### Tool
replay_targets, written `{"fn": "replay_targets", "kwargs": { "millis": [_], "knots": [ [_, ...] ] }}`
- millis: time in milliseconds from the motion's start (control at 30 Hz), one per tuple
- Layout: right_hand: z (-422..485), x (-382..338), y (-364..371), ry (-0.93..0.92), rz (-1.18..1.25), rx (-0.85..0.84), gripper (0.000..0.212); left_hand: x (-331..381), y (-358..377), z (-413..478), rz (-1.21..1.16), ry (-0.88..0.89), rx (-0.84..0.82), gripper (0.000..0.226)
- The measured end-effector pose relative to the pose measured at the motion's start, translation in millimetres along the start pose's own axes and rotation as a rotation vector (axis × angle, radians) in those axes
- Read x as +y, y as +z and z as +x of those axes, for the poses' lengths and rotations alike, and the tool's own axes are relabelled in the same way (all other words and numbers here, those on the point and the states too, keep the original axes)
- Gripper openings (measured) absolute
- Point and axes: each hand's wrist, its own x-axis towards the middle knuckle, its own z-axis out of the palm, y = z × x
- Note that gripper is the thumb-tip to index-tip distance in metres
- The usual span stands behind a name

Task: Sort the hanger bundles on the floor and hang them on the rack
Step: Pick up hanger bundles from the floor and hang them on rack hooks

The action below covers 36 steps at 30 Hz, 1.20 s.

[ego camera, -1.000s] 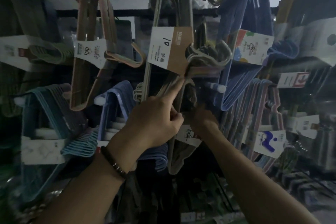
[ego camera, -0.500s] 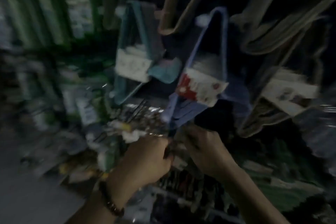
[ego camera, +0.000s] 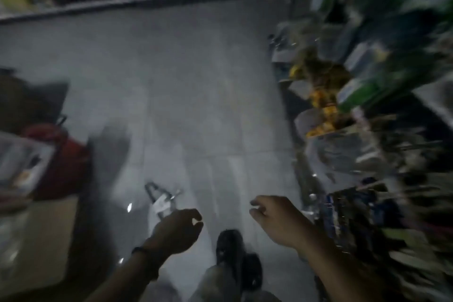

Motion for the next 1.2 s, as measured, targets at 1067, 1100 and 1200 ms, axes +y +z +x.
{"fn": "replay_targets", "kwargs": {
  "millis": [1067,1100,1200],
  "knots": [
    [541.7,-57.0,518.6,0.08,-0.515,-0.31,0.016,-493.2,230.2,381.9,-0.712,-0.439,-0.018,0.037],
    [568.8,-55.1,531.7,0.077,-0.541,-0.304,0.018,-500.9,236.3,403.6,-0.735,-0.45,-0.012,0.039],
    [644.3,-46.9,575.7,0.034,-0.627,-0.246,0.026,-524.0,260.8,466.9,-0.803,-0.456,0.029,0.048]
  ]
}}
